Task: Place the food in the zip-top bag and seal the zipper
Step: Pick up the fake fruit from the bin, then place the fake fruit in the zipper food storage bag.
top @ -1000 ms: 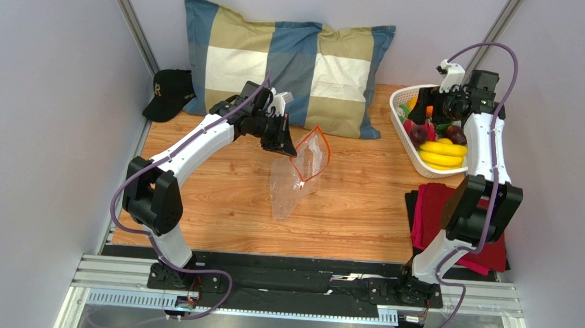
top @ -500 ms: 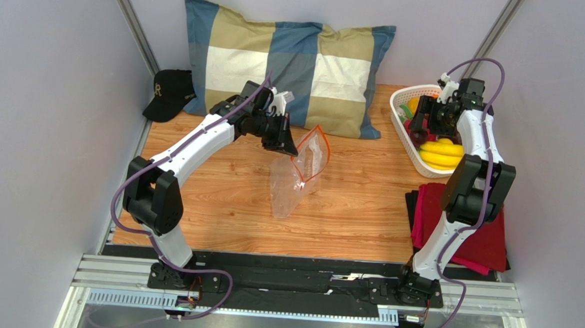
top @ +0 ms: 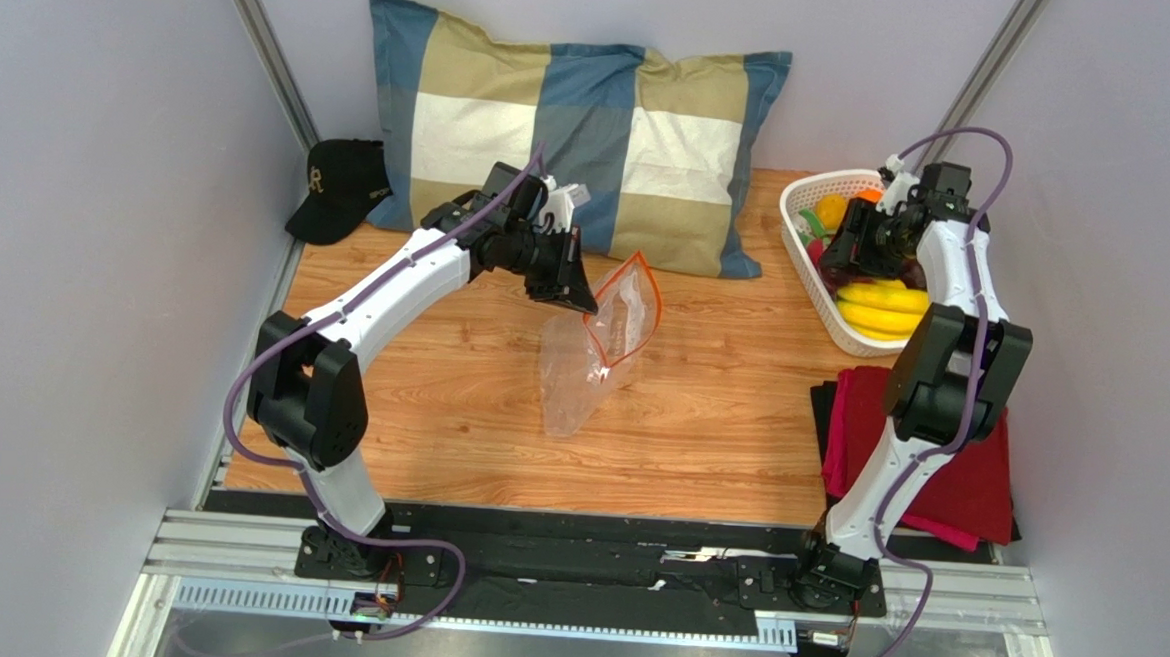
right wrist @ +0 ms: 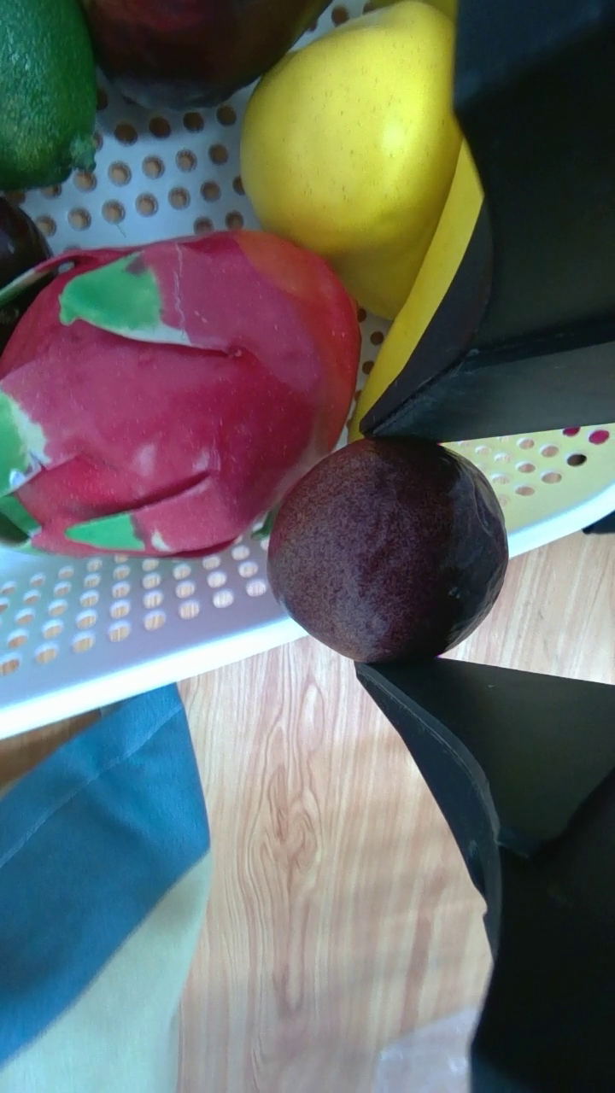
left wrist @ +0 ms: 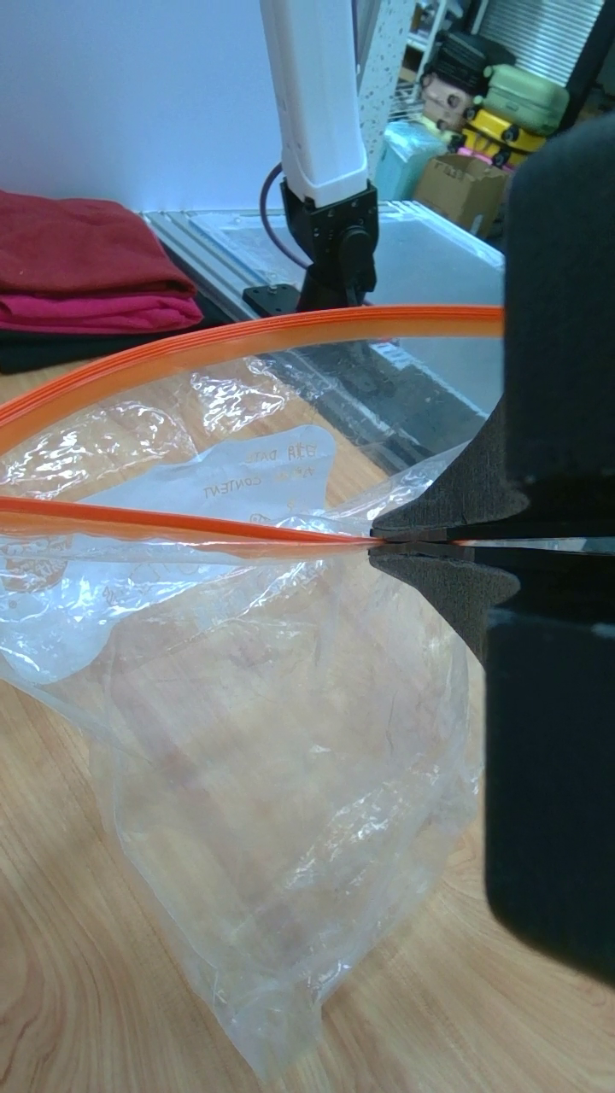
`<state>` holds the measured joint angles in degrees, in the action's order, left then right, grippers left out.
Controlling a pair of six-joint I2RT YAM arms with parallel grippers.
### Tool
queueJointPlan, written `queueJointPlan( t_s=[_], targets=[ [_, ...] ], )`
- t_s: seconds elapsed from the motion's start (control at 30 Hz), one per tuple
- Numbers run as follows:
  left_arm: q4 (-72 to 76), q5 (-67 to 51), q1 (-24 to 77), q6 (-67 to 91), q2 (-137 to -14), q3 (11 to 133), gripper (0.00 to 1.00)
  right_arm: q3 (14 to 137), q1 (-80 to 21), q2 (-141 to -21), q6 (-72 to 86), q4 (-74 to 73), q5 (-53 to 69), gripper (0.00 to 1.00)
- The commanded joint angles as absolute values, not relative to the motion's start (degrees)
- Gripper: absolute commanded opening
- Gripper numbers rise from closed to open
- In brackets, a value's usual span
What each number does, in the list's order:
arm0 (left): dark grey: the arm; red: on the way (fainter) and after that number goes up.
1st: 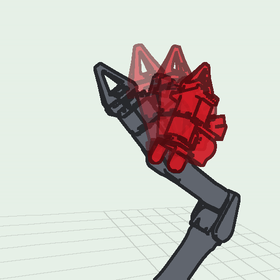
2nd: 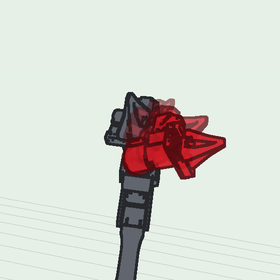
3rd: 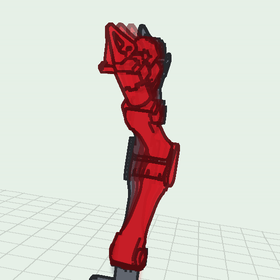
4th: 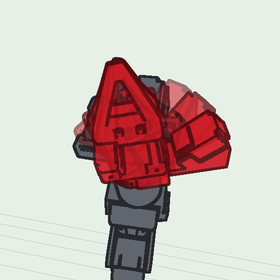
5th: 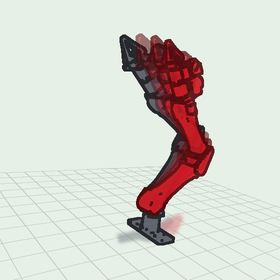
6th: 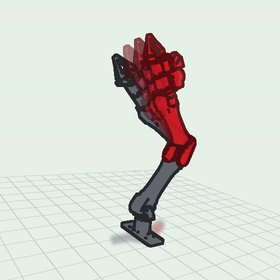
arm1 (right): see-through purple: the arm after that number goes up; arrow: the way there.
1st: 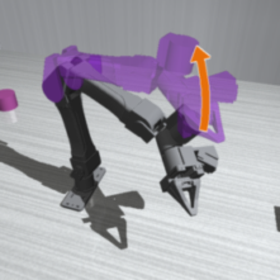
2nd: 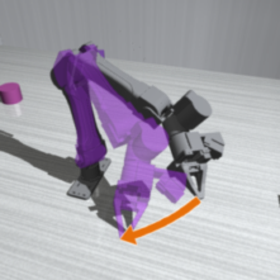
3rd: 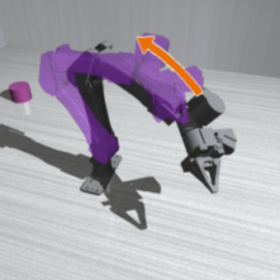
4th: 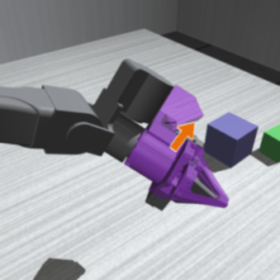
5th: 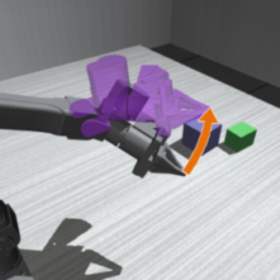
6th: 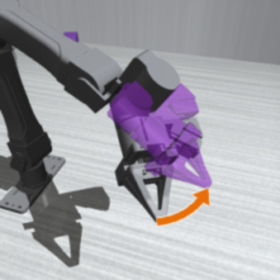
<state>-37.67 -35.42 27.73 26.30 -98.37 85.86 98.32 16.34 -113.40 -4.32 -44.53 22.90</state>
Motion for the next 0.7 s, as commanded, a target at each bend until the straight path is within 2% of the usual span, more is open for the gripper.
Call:
queueJointPlan(
  t_s=[0.0,0.1,0.3,0.53,0.67],
  targets=[
    [-35.86,-37.18,27.77,26.72,-97.91,86.31,0.0,99.59,17.23,-104.52,-2.47,-43.25,32.15,0.37],
    [-35.42,-38.67,27.77,26.89,-97.91,86.48,0.0,97.13,16.18,-99.07,1.12,-38.51,40.06,0.34],
    [-34.89,-40.96,27.77,28.12,-98.09,86.84,0.0,92.29,6.08,-89.23,6.58,-27.96,49.91,0.31],
    [-32.96,-43.15,27.77,29.44,-97.82,86.13,0.0,86.41,-14.12,-84.29,5.81,-20.92,48.17,0.31],
    [-32.26,-44.65,27.77,29.97,-97.65,86.13,0.0,83.06,-19.94,-85.87,4.39,-21.88,45.62,0.31]
  ],
)
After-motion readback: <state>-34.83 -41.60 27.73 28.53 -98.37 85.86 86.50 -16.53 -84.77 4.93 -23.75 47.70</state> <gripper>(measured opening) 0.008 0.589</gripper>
